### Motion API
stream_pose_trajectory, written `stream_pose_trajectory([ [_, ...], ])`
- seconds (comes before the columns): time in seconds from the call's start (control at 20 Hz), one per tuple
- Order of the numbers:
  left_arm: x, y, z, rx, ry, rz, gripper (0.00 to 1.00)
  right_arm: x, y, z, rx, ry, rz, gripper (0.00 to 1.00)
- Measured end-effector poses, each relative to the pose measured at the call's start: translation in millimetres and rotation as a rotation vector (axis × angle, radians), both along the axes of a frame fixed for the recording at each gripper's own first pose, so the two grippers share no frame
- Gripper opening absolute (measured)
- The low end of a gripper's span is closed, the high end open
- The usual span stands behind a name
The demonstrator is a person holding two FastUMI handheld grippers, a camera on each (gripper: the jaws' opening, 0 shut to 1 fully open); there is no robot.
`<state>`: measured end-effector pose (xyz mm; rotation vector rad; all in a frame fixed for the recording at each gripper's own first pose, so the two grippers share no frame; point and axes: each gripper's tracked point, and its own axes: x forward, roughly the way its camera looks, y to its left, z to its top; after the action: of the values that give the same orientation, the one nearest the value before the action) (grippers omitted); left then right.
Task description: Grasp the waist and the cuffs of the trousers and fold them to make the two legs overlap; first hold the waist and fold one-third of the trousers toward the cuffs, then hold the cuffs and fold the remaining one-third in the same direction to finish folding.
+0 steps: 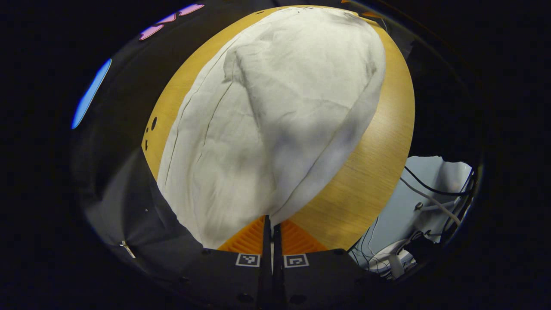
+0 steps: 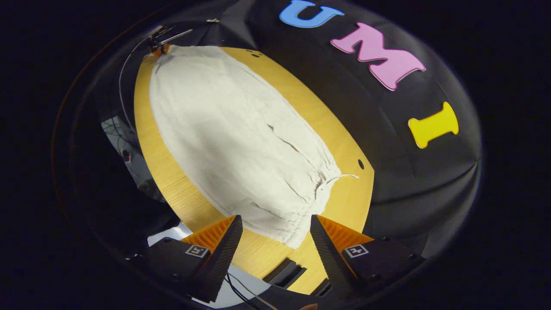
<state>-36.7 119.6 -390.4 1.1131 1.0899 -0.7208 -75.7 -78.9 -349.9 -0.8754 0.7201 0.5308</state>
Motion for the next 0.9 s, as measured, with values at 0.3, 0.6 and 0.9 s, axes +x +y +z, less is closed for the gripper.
stream_pose_trajectory([
  [0.3,1,-1,-2,0.007,0.014,0.025,0.06,5,-4,-40,-0.113,0.068,0.12,0.97],
  [0.6,2,-1,-3,0.003,0.011,0.04,0.06,34,3,-53,-0.168,0.055,0.158,0.93],
  [0.9,7,-5,-2,-0.044,-0.038,0.133,0.06,30,7,-71,-0.158,0.186,0.073,0.06],
])
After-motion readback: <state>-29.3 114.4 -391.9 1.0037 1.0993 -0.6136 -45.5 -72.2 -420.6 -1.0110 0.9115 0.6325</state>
